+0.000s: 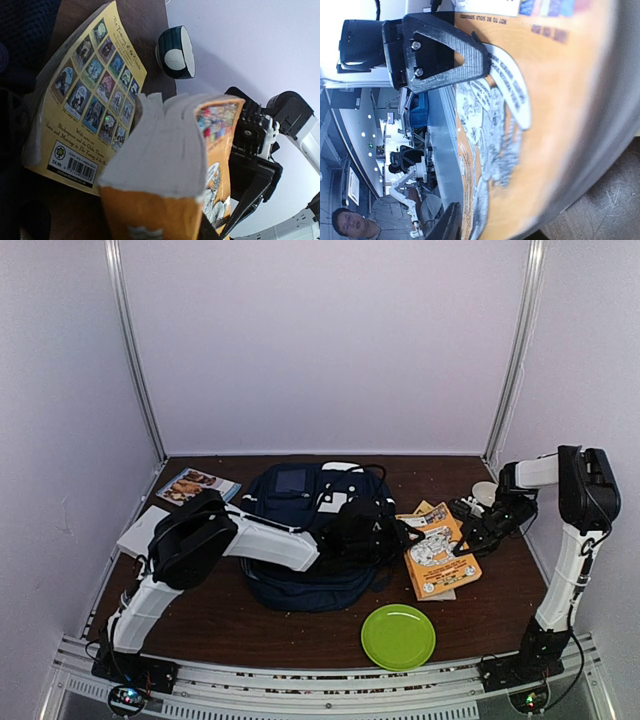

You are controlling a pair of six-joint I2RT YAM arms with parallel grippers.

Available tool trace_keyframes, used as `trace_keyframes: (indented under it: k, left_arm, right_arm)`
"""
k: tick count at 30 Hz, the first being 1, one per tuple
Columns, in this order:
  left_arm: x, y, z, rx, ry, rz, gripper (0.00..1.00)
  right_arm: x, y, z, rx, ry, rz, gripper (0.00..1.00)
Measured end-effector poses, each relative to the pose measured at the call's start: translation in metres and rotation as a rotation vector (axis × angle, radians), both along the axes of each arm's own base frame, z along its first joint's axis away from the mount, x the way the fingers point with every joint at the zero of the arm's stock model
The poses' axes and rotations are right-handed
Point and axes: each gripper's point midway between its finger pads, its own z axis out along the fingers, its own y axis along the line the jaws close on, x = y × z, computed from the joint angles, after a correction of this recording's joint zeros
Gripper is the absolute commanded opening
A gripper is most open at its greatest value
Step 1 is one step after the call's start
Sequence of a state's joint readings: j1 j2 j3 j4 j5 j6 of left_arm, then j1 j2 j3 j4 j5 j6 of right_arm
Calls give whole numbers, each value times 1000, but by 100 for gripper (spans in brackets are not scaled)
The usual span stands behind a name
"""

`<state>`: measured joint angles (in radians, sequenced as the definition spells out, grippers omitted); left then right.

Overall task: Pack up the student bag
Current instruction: Pass from the right arm to the left, then pass from the left arm to the right

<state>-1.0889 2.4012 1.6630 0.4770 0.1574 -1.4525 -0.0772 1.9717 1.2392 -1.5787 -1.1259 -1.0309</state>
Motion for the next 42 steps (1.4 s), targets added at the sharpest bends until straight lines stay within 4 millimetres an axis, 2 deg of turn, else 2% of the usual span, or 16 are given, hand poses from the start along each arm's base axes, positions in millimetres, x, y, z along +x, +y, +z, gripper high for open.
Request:
trace_keyframes:
  k: [7, 10, 13, 17, 21, 24, 26, 28, 33, 35, 37, 42]
  left_arm:
    - [5, 12, 4, -48, -34, 17, 7]
    - [10, 14, 20, -73, -81, 12, 4]
    - [8, 16, 49, -97, -160, -25, 3]
    - [0, 22, 87, -125, -263, -93, 2]
    - [-11, 44, 126, -134, -389, -177, 2]
    - [-18, 65, 153, -117, -503, -233, 2]
    - [-23, 77, 170, -105, -576, -268, 1]
    - [-28, 88, 187, -88, -651, -300, 1]
    - [-40, 109, 215, -71, -762, -360, 1]
    - [-43, 115, 219, -62, -781, -378, 1]
    - [-46, 119, 220, -62, -791, -390, 1]
    - [-51, 123, 209, -60, -766, -413, 0]
  right_arm:
    - [0, -3, 2, -44, 8, -13, 64]
    - [5, -6, 12, -92, -69, -36, 76]
    - [12, -9, 31, -152, -166, -78, 99]
    - [26, -19, 59, -255, -340, -132, 100]
    - [39, -29, 98, -344, -535, -220, 100]
    - [42, -29, 133, -339, -690, -305, 100]
    - [39, -23, 154, -283, -772, -350, 100]
    - [34, -12, 167, -217, -802, -354, 100]
    - [25, 39, 169, -71, -780, -250, 100]
    - [21, 57, 170, -31, -771, -221, 100]
    - [22, 73, 180, 11, -794, -213, 100]
    - [23, 104, 193, 94, -827, -163, 100]
